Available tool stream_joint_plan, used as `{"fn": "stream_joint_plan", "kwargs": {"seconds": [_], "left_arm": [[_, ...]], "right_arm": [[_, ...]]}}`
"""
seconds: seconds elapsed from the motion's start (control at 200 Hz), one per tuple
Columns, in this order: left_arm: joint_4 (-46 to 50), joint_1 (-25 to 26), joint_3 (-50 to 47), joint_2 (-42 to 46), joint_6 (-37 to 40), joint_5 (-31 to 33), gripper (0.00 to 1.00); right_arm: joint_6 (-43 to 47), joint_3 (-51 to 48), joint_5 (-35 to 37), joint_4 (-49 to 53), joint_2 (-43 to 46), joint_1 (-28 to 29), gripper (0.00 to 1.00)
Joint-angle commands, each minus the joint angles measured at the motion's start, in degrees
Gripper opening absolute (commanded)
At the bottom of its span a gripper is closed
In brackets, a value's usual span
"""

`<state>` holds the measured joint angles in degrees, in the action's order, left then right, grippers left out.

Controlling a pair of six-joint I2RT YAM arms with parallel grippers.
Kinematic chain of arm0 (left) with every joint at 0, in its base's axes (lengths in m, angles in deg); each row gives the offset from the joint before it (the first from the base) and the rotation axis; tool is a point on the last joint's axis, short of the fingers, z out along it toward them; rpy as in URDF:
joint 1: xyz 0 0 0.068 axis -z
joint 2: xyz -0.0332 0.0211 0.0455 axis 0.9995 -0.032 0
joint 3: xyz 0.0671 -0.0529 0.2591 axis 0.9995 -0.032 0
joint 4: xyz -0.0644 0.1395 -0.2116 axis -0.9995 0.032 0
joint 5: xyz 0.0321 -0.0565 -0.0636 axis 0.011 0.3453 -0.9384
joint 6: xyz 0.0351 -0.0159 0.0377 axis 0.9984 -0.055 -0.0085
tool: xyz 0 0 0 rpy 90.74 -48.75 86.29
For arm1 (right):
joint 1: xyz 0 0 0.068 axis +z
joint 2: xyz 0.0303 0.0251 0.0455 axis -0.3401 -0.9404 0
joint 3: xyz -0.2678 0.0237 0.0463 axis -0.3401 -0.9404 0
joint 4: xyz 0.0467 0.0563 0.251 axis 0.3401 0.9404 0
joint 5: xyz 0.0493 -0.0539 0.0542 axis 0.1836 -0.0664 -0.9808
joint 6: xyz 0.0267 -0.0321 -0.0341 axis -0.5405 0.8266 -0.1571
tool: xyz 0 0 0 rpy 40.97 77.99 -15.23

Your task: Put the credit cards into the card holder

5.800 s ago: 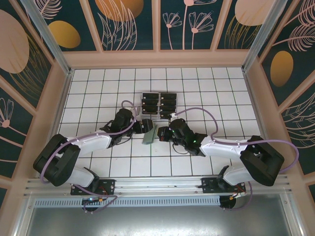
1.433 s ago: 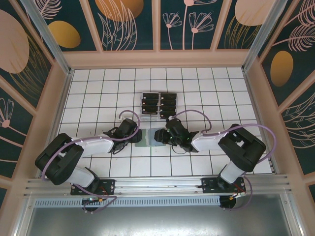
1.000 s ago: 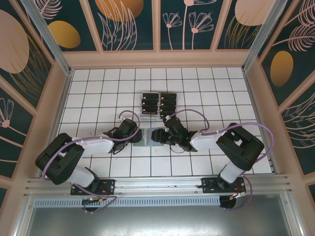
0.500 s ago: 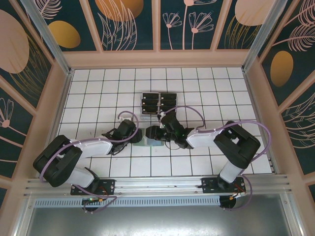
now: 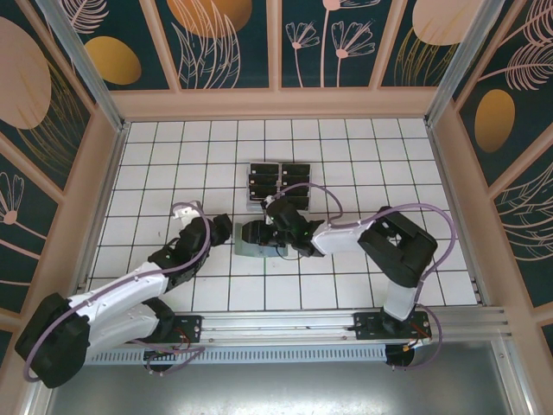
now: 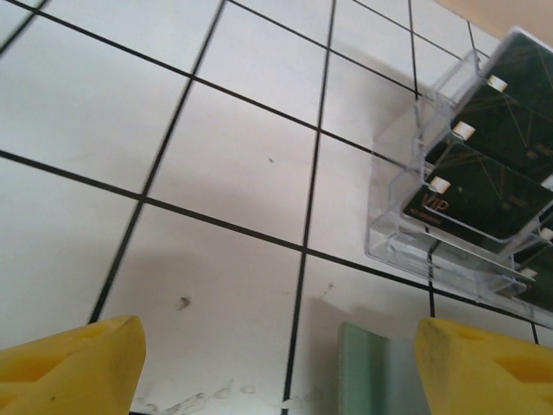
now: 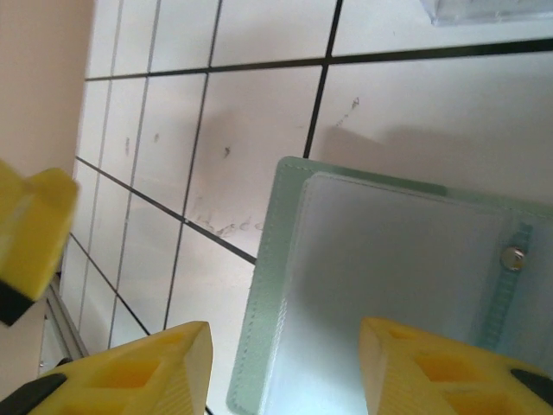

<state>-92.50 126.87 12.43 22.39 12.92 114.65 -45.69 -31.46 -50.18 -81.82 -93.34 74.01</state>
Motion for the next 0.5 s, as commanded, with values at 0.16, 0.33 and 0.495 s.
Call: {"fn": "stream_joint_plan", "kwargs": {"seconds": [0.16,0.33,0.495], "left_arm": [[2.89,0.22,-1.86,2.51,-0.67,1.93,0.82],[-0.99,0.20,-1.46,0.46,2.36,-2.78,0.83],[-5.30,0.20,0.69,-3.86,6.37,-9.87,0.83]], "right_arm": [[-0.24,4.20,-2.36,1.82,-2.46,1.33,0.48],[0.30,1.15,1.09,3.23,5.18,1.25,0.48],[0.65,-3.33,5.60,6.16,11.68,0.08,0.49]]}}
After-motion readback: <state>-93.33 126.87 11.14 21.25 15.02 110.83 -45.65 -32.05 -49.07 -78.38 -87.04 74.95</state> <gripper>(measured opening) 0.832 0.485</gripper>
